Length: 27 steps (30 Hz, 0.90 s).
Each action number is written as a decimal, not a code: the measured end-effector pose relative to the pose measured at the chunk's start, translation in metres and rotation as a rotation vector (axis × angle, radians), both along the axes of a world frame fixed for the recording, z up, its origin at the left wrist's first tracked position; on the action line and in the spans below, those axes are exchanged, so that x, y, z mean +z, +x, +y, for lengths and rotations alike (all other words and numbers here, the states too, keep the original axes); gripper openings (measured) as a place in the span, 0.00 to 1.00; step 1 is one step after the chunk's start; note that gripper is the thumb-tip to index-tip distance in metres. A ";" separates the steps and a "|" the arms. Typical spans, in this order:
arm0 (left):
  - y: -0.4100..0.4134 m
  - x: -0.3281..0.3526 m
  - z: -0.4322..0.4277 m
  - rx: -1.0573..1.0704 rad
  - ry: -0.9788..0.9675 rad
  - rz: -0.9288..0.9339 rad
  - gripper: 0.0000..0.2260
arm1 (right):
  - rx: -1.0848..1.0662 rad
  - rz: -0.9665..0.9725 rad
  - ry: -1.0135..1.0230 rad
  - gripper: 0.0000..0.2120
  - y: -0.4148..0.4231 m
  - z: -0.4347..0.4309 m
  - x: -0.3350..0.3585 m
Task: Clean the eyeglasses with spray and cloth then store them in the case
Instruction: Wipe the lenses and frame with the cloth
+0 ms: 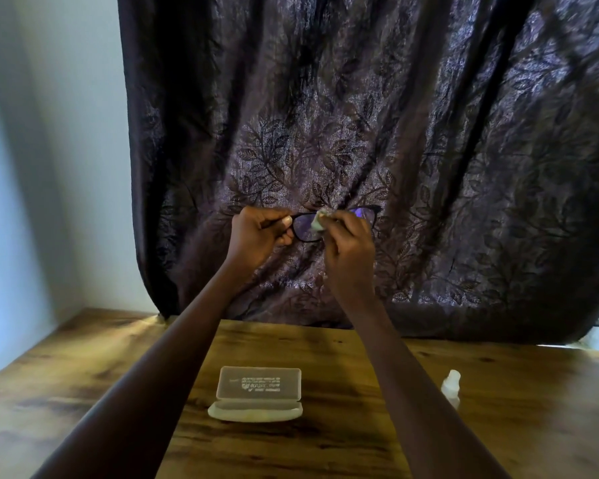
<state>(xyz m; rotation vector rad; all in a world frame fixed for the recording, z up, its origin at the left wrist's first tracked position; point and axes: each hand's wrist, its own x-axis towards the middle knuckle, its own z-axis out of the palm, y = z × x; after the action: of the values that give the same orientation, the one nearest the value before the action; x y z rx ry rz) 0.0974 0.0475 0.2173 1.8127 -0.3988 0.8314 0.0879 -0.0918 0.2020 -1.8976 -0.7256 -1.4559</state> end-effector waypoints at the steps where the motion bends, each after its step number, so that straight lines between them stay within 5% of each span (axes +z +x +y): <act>1: 0.000 0.000 -0.001 -0.005 -0.009 -0.001 0.08 | 0.000 -0.001 -0.002 0.10 0.000 0.004 0.004; 8: 0.001 -0.003 0.002 0.006 0.015 0.002 0.07 | 0.011 0.010 -0.188 0.13 -0.001 0.013 -0.023; 27: -0.002 -0.008 0.007 0.019 0.015 0.022 0.06 | -0.010 0.044 -0.063 0.11 0.006 -0.001 -0.015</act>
<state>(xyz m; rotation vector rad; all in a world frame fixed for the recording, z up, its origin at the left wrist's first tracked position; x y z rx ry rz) 0.0957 0.0544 0.2092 1.8410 -0.3749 0.8227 0.0936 -0.0929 0.1869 -1.9767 -0.7506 -1.4080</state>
